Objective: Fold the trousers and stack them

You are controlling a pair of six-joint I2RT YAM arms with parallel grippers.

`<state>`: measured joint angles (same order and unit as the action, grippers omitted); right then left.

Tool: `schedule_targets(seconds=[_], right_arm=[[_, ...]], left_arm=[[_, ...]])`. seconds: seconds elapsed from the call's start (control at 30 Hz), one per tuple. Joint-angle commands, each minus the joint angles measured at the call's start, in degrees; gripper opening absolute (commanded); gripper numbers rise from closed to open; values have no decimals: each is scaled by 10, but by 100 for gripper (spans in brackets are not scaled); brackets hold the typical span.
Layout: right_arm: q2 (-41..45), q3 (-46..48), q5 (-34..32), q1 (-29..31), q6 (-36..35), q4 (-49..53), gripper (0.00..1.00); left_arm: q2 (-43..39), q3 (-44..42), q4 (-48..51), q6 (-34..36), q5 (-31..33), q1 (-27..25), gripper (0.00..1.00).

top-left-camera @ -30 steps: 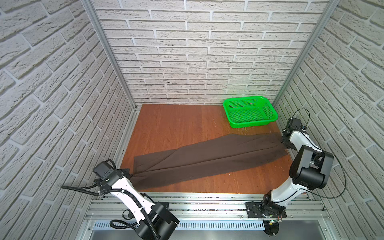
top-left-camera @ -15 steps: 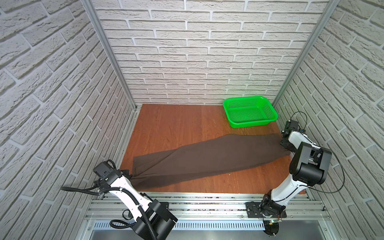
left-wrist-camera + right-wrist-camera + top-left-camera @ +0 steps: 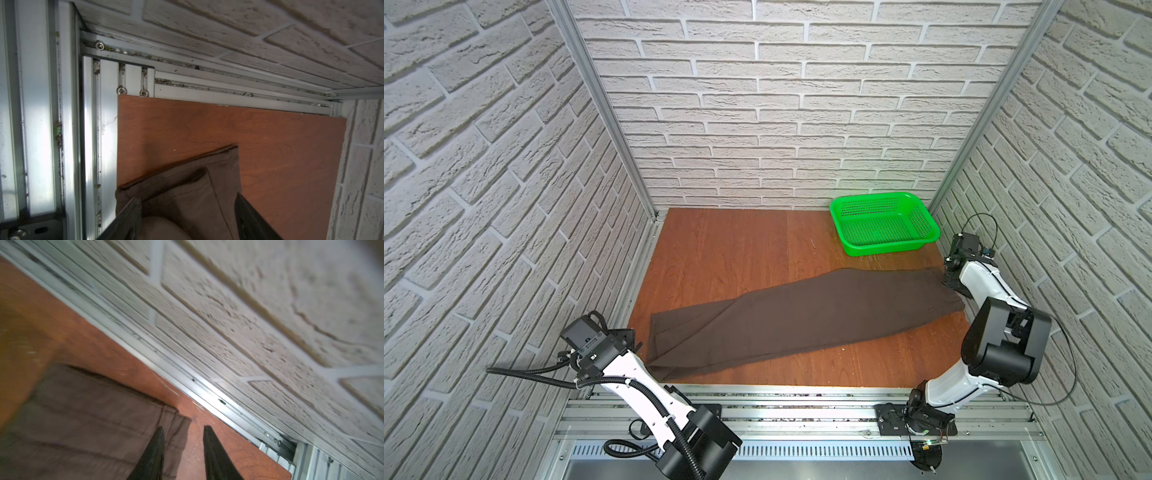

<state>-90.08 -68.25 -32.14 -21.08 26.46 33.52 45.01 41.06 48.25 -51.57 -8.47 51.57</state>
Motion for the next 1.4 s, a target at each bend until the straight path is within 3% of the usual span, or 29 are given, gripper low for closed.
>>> schedule_targets(seconds=[0.0,0.23,0.43,0.77,0.97,1.17,1.37], right_arm=[[61,2,34,53,35,8,35],[112,70,109,152,111,8,36],[102,117,176,183,153,5,36],[11,132,239,177,191,0,35],[-52,127,298,117,228,9,35],[-82,154,342,73,239,8,34],[-64,203,349,62,253,35,35]], left_arm=[[20,25,-24,16,-32,-64,71],[45,17,-39,-35,50,-265,70],[51,-47,-59,-90,65,-341,70],[130,-142,-175,-142,42,-382,67],[186,-154,-200,-144,66,-385,70],[267,-126,-228,-129,102,-382,70],[360,-45,-250,-84,97,-373,69]])
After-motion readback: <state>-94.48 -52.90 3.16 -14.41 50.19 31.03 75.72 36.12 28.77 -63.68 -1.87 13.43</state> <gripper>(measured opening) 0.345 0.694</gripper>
